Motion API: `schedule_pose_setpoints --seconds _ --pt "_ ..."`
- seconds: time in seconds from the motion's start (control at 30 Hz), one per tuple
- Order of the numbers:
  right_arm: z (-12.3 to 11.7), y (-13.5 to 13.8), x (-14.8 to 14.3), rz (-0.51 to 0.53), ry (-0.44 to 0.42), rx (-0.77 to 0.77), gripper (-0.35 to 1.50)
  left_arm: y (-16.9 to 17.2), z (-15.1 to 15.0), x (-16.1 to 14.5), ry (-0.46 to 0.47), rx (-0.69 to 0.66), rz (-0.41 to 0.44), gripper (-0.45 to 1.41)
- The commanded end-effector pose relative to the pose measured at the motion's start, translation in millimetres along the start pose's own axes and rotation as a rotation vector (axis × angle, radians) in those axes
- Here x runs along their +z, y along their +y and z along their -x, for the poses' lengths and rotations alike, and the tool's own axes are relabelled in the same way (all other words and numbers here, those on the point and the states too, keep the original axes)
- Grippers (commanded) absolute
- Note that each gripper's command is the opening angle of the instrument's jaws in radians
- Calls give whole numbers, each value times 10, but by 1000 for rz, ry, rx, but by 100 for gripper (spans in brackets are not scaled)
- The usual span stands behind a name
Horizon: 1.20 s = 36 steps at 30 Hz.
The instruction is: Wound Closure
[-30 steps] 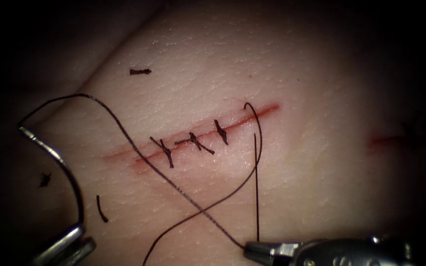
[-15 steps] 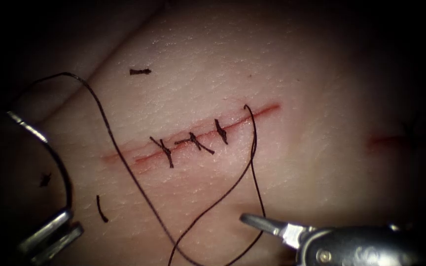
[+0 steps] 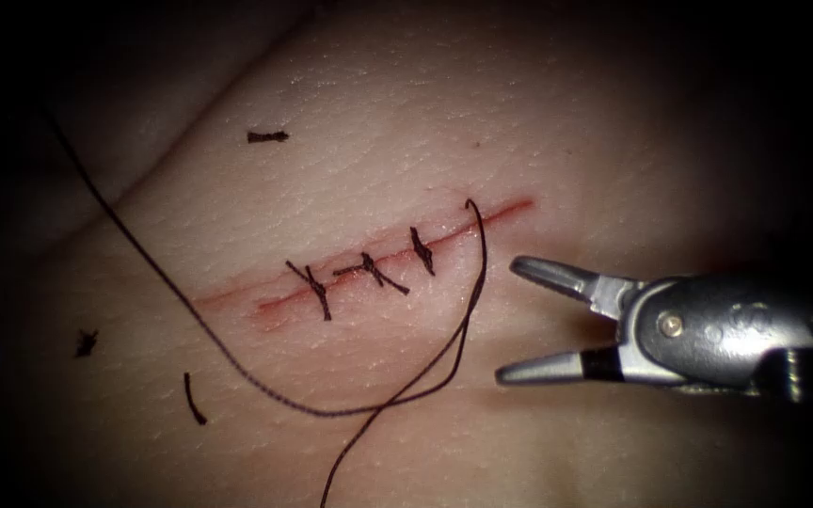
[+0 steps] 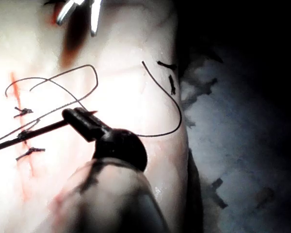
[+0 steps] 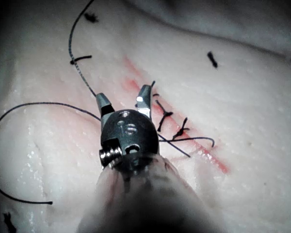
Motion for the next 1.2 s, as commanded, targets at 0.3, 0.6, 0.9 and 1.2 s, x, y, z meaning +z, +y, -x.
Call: schedule_pose_setpoints --seconds 0.3,0.6,0.9,1.2 --pt "63 8 86 18 -116 -38 145 -17 -2 -1 0 0 -52 -37" --pt "77 14 103 29 -233 -89 133 -17 -4 -4 -1 0 -56 -38" --pt "122 28 97 5 -317 -95 128 -25 -5 -10 1 0 -64 -38" --pt "161 26 105 -25 -386 -73 121 -24 -11 -16 -3 1 -69 -38"
